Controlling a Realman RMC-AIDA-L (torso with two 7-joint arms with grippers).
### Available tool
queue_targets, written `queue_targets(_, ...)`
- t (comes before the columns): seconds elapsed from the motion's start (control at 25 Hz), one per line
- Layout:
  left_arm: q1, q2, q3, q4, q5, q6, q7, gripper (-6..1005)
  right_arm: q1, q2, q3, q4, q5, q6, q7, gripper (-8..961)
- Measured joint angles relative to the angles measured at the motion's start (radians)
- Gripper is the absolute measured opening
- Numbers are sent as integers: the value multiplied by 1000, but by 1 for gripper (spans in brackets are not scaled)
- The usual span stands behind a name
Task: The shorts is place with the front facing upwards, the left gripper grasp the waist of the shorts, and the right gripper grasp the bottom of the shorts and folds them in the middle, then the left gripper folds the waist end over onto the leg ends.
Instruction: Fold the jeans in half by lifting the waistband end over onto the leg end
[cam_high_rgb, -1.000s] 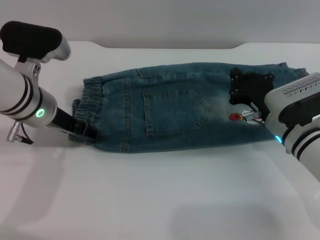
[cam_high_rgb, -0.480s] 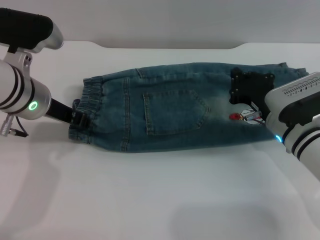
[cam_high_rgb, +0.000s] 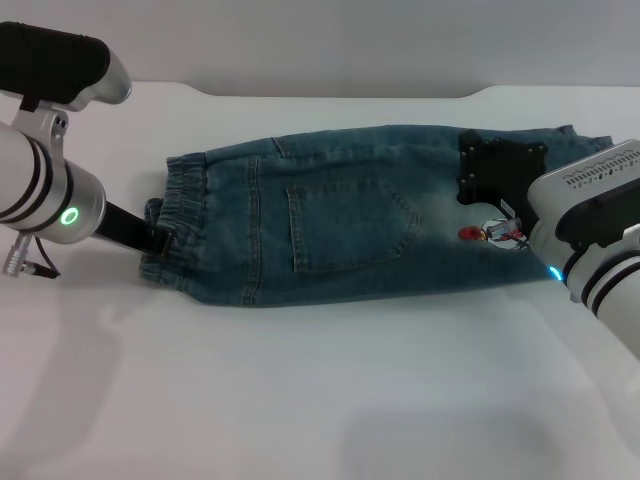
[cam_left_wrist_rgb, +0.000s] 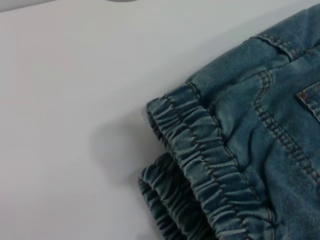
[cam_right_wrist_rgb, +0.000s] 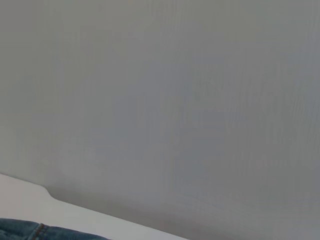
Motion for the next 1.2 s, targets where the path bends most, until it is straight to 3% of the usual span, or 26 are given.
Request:
queue_targets(0.16, 0, 0, 2, 5, -1, 3, 0, 29, 0, 0, -1, 0, 0, 0, 0, 1)
queue_targets(0.84, -10, -4, 49, 3, -3, -2, -26, 132, -2, -1, -3, -2, 0, 7, 0, 1)
queue_targets(1.2, -12, -3, 53, 0, -2, -9, -26, 445, -3, -1, -3, -5, 0, 9, 0, 1)
